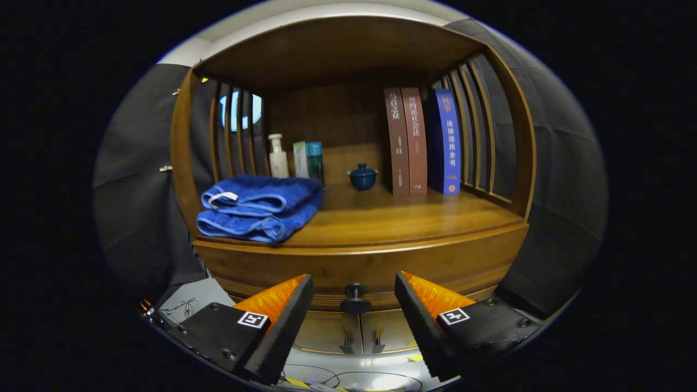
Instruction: Pull open the drawer, take out the items inside it, and place them on the countertop above the cabinet.
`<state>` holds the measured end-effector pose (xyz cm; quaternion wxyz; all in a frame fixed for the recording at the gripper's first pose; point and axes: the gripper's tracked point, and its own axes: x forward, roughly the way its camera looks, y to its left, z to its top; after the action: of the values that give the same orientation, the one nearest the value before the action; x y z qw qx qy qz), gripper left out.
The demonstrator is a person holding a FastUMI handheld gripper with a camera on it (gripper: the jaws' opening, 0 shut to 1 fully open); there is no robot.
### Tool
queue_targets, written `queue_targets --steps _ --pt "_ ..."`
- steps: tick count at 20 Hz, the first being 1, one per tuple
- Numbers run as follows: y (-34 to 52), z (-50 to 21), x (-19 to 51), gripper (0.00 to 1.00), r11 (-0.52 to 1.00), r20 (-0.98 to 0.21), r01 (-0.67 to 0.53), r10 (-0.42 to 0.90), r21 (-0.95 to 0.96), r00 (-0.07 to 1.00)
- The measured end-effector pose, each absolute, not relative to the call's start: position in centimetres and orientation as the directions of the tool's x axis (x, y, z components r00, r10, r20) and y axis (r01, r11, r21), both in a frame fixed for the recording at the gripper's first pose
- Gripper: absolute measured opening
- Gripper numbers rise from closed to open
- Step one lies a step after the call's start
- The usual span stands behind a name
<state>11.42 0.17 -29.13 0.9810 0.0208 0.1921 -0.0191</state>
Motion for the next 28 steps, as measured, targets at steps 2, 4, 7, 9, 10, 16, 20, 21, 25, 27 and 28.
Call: queue_targets --steps 2,4,7,9,10,16,20,21,25,27,28 --pt "0.3 -30.9 12.1 0.98 0.997 -0.400 0.059 -0.038 0.040 0.916" --pt "0.2 -32.7 12.7 0.96 0.997 -0.431 0.068 -0.041 0.046 0.901" --pt "0.1 -34.8 13.5 0.85 0.995 -0.459 0.081 -0.045 0.060 0.887" --pt "0.1 -35.5 13.4 0.62 0.994 -0.461 0.085 -0.047 0.062 0.886" --pt "0.0 -35.2 13.9 0.53 0.995 -0.454 0.082 -0.048 0.055 0.890" --pt "0.1 -35.4 13.6 0.37 0.998 -0.480 0.059 -0.045 0.015 0.876" --pt "0.0 -35.4 13.3 0.36 0.998 -0.497 0.058 -0.040 0.021 0.867" --pt "0.1 -35.4 13.0 0.36 0.998 -0.501 0.056 -0.039 0.020 0.864" --pt "0.2 -35.1 10.3 0.36 0.998 -0.518 0.056 -0.028 0.038 0.855" --pt "0.1 -34.9 8.5 0.36 0.998 -0.529 0.053 -0.028 0.031 0.848" --pt "0.2 -34.8 7.6 0.36 0.998 -0.535 0.051 -0.025 0.034 0.845"
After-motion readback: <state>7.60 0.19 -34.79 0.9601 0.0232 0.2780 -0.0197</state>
